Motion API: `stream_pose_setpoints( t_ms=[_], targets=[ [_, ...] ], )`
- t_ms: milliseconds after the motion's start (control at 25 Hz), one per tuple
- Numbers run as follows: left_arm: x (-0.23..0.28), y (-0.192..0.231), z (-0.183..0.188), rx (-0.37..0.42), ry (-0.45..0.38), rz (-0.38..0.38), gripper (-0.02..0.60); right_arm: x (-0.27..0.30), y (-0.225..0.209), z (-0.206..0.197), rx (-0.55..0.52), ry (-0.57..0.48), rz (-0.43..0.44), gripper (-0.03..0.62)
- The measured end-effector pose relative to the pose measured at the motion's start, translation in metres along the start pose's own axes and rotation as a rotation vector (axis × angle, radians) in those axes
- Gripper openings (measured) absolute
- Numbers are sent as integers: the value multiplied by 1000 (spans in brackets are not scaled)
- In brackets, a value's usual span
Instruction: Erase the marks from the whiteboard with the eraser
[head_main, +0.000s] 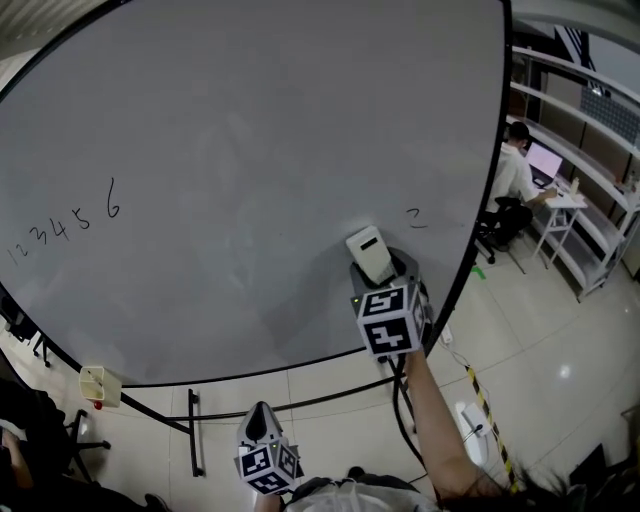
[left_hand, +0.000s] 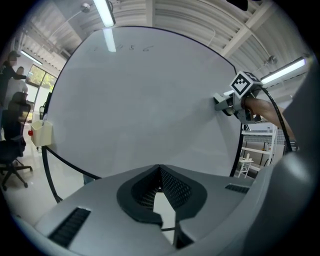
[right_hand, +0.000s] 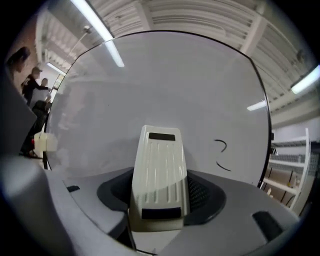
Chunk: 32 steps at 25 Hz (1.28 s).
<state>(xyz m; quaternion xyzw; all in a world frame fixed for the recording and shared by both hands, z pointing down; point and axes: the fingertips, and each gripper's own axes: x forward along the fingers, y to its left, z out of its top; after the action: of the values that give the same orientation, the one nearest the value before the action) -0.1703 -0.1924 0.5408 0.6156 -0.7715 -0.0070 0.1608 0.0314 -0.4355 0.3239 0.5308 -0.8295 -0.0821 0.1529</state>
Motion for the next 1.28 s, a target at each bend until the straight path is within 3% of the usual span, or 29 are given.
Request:
stream_pose_setpoints(
  t_ms=[80, 280, 360, 440, 600, 680, 840, 920, 1000, 1080, 1160, 1280],
  targets=[
    [0, -9, 2, -5, -9, -20, 3, 3, -10, -3, -37, 10, -10, 281],
    [-7, -7, -5, -4, 6, -15, 3, -13, -146, -20, 205, 29, -236, 281],
    [-7, -1, -7, -8, 15, -2, 3, -18, -170, -23, 253, 24, -276, 281],
    [-5, 4, -8, -12, 19, 6, 3, -12, -138, -12, 222, 9, -212, 280],
    [3, -3, -3, -18, 5, -8, 3, 0, -36, 12, -17, -7, -86, 281],
    [4, -10, -1, -17, -2, -24, 3, 2, -43, 7, -33, 8, -79, 281],
    [0, -11, -6, -6, 10, -28, 3, -1, -132, -30, 255, 47, -144, 279],
    [-1, -4, -9, -8, 21, -15, 3, -7, -161, -46, 340, 67, -200, 278],
    [0, 5, -10, -16, 28, 3, 3, -5, -143, -44, 334, 70, -150, 278],
    [4, 10, -10, -27, 28, 16, 3, 2, -96, -32, 248, 66, -45, 278],
    [7, 7, -7, -38, 17, 12, 3, 6, -66, -29, 148, 79, 7, 278],
    [7, -1, -2, -41, 2, -5, 3, 5, -92, -39, 197, 100, -18, 278]
  ],
)
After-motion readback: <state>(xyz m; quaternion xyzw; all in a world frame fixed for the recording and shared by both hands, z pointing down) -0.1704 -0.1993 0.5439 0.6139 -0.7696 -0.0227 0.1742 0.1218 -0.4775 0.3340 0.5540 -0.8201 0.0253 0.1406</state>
